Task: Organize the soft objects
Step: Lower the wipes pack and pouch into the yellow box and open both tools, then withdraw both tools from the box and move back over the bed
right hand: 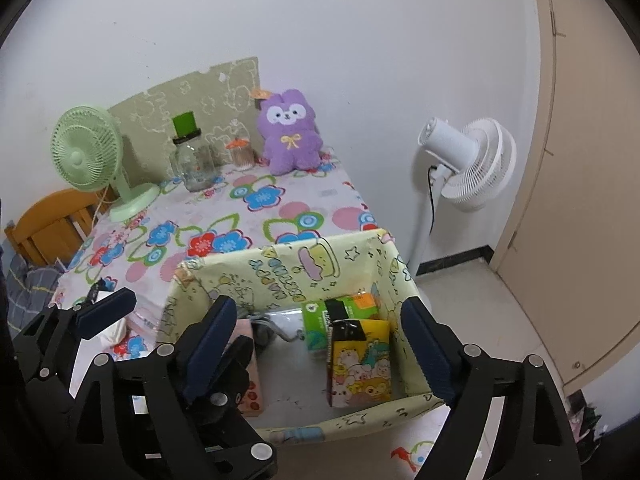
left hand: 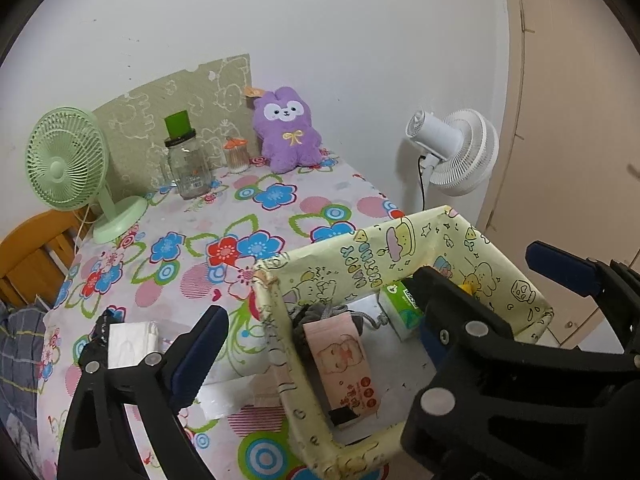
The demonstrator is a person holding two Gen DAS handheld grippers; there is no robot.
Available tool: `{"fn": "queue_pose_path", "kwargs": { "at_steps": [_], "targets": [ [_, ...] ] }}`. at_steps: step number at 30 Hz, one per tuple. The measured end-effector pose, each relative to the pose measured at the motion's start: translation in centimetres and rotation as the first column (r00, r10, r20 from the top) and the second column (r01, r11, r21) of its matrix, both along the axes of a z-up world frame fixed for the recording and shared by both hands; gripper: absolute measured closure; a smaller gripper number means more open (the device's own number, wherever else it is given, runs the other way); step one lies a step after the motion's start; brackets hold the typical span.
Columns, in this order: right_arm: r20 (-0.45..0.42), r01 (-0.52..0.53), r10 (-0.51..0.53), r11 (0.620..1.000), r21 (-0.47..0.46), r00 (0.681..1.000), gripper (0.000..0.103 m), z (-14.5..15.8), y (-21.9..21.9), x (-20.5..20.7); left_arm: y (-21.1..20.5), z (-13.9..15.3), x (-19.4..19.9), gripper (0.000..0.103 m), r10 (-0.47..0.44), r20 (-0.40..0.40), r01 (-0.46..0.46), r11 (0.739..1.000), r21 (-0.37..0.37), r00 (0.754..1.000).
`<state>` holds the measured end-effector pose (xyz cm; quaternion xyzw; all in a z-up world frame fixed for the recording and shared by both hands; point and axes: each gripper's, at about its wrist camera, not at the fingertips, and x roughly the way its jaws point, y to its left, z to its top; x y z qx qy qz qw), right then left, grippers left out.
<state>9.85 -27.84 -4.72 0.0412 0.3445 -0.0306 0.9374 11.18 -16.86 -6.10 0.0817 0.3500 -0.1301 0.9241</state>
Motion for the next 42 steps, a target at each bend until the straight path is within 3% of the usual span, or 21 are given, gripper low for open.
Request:
{"fn": "queue_pose_path", "kwargs": {
  "at_steps": [29, 42],
  "targets": [
    [0.078, -0.058, 0.06, 0.998, -0.03, 0.995, 0.004, 3.6, 8.2, -3.4, 8.5, 3.6, -3.7, 0.001, 0.058, 0.074, -0.055, 0.997, -0.051, 0.996],
    [0.071, -0.129, 0.131, 0.991, -0.038, 0.989, 0.004, 3.4, 12.9, -3.1, 13.1, 3.0, -3.9, 0.001, 0.112, 0.071, -0.107, 0.992, -0.068, 0.991]
  ]
}}
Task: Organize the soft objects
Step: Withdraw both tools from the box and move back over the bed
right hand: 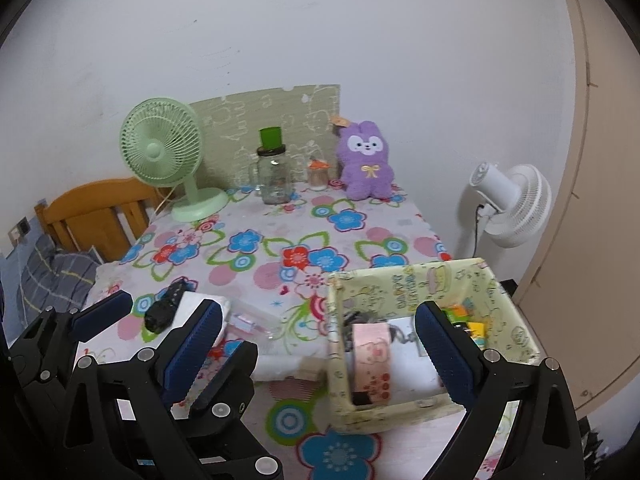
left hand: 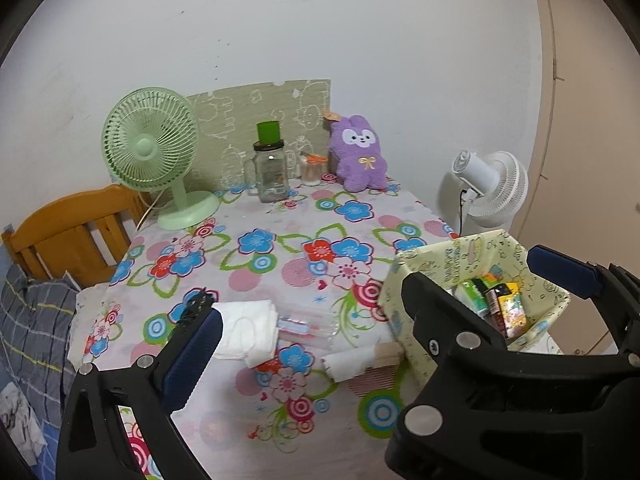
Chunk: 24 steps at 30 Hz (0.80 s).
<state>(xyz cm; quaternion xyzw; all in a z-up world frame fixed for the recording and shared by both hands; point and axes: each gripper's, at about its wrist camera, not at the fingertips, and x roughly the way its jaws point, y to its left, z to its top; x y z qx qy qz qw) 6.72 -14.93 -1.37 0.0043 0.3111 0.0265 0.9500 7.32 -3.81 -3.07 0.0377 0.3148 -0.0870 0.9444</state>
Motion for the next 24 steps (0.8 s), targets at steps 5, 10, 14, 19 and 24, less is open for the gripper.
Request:
{"fn": "queue_pose_path", "kwargs": {
  "at_steps": [5, 10, 14, 19, 24],
  "targets": [
    [0.0, -0.022, 0.022, 1.0, -0.004, 1.0, 0.004, -0.5, 1.4, 0.4, 1.4, -0.7, 0.3, 0.001, 0.016, -0.006, -0.016, 1.0, 0.001, 1.0],
    [-0.008, -0.046, 0.046, 0.999, -0.005, 0.999, 0.004, -1.4, 2.7, 0.8, 2.5, -1.5, 0.5, 0.001, 0.026, -0.019, -0.026, 1.0, -0.001, 0.999],
    [-0.022, -0.068, 0.068, 0.998, 0.0, 0.997, 0.004, -2.2, 3.6, 1.3, 3.5, -2.3, 0.8, 0.001, 0.036, -0.026, -0.036, 0.999, 0.0, 0.999],
    [-0.032, -0.077, 0.076, 0.997, -0.02, 0.997, 0.005, -3.4, 5.0, 2.0, 4.6, -3.7, 1.2, 0.001, 0.064, -0.047, -0.063, 0.998, 0.005, 0.997],
    [-0.067, -0.1, 0.099, 0.995, -0.017, 0.993, 0.008, -4.9, 6.0, 2.9, 5.9, -5.2, 2.1, 0.001, 0.083, -0.079, -0.083, 0.997, -0.003, 0.993]
  ]
}}
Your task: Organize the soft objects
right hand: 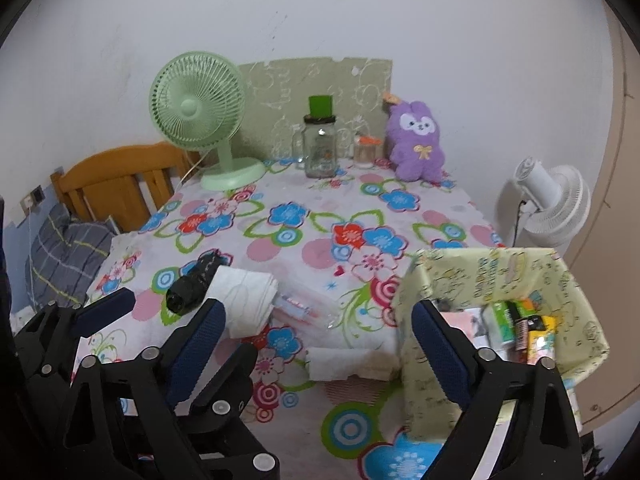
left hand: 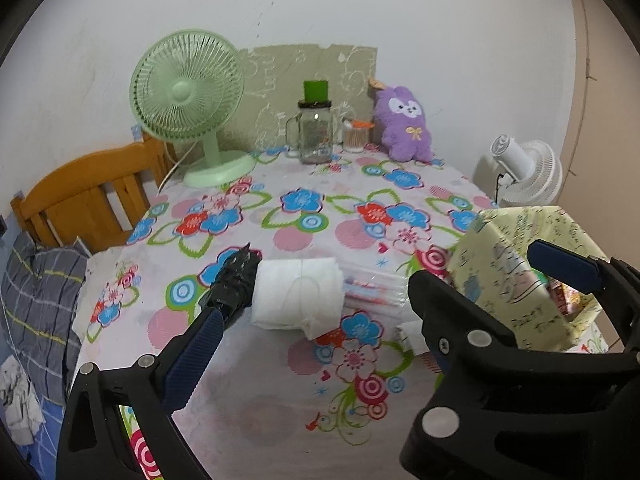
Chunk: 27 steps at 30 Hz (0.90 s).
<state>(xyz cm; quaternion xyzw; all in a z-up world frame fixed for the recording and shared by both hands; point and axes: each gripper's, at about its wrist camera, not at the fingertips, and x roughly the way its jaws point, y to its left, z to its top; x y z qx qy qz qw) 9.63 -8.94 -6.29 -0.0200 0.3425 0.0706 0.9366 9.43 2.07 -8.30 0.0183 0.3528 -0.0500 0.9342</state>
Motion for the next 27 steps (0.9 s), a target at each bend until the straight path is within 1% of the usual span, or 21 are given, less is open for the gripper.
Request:
{"fn": "queue_pose_path", "kwargs": {
  "at_steps": [6, 12, 16, 23, 27],
  "targets": [
    [-0.066, -0.003, 0.003, 1.0, -0.008, 0.998, 0.009, -2.4, 0.9, 1.3, 0.7, -2.3, 1.1, 0.002, 0.011, -0.057, -0.011, 1.0, 0.005, 0.998],
    [-0.138, 0.003, -0.006, 1.0, -0.017, 0.99, 0.014, -4.7, 1.3, 2.6, 1.2, -4.2, 1.8, 0.002, 0.022, -0.103, -0.021, 1.0, 0.014, 0.994],
    [-0.175, 0.014, -0.017, 1.0, -0.02, 0.984, 0.019, -5.8, 1.3, 3.2, 1.2, -5.2, 2.2, 0.002, 0.023, -0.124, -0.02, 0.999, 0.025, 0.992],
    [-0.235, 0.027, -0.033, 0.999, -0.03, 0.971, 0.03, -7.9, 1.2, 4.3, 0.9, -6.7, 3.0, 0.002, 0.016, -0.165, -0.009, 0.999, 0.04, 0.986],
    [-0.293, 0.034, -0.036, 0.999, -0.01, 0.956, 0.037, -9.1, 0.8, 5.1, 0.7, -7.6, 3.3, 0.003, 0.019, -0.191, -0.01, 0.999, 0.049, 0.981]
  ]
}}
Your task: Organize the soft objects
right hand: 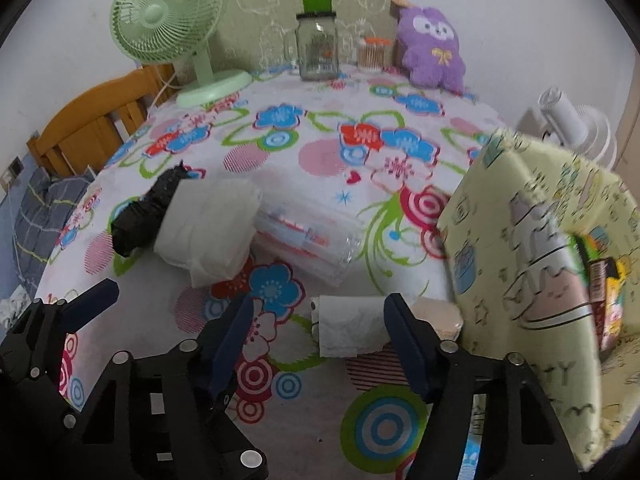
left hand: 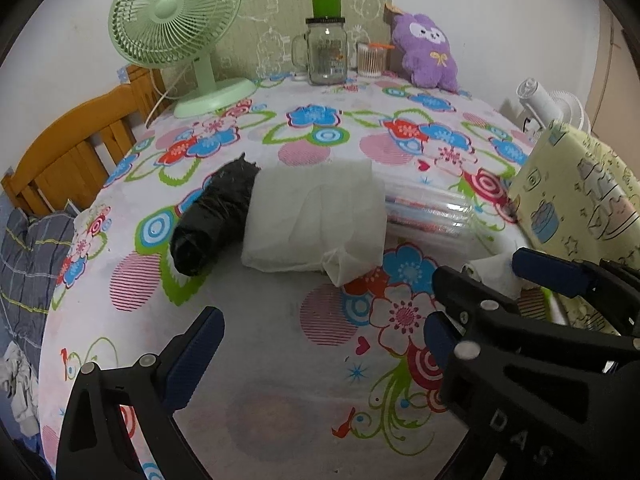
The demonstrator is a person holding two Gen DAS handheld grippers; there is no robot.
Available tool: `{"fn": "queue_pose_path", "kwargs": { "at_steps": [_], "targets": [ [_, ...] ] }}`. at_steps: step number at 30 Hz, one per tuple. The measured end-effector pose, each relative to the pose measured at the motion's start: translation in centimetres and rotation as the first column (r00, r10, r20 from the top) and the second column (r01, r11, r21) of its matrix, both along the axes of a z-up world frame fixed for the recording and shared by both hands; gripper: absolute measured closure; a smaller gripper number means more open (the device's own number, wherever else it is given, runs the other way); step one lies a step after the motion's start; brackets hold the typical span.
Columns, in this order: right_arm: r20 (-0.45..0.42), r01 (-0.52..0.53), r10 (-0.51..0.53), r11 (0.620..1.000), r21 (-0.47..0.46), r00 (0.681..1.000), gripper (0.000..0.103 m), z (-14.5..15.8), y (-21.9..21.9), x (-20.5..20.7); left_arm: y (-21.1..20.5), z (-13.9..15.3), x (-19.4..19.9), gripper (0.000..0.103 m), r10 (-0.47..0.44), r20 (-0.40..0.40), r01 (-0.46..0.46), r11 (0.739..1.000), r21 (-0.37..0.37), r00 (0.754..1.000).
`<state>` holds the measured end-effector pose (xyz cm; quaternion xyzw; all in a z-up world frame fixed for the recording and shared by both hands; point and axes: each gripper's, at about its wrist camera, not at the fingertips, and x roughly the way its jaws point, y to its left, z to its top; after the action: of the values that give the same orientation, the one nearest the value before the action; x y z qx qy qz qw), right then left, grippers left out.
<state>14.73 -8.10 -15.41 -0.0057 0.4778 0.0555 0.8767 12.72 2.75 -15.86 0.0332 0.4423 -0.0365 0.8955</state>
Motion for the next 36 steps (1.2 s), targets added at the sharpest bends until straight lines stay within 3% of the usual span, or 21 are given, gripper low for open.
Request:
{"fn": "queue_pose_path", "kwargs": {
  "at_steps": [13, 25, 36],
  "targets": [
    [-0.015, -0.011, 0.01, 0.999, -0.047, 1.0, 0.077, -1.1, 0.1, 0.3, -0.7, -0.7, 0.4, 0.003, -0.018, -0.025, 0.018, 1.0, 0.013, 1.0],
    [0.046, -0.008, 0.01, 0.999, -0.037, 0.999, 0.086, 1.4, 0.3, 0.4, -0.6, 1.4, 1.2, 0.003, -0.005, 0.026, 0.005, 1.0, -0.011, 1.0],
    [0.096, 0.0, 0.001, 1.0, -0.009, 0.995, 0.089, 3.1, 0.4, 2.4, 0.0, 2.0, 4.5, 0.003, 0.049, 0.057, -0.049, 0.999, -0.006, 0.997]
  ]
}}
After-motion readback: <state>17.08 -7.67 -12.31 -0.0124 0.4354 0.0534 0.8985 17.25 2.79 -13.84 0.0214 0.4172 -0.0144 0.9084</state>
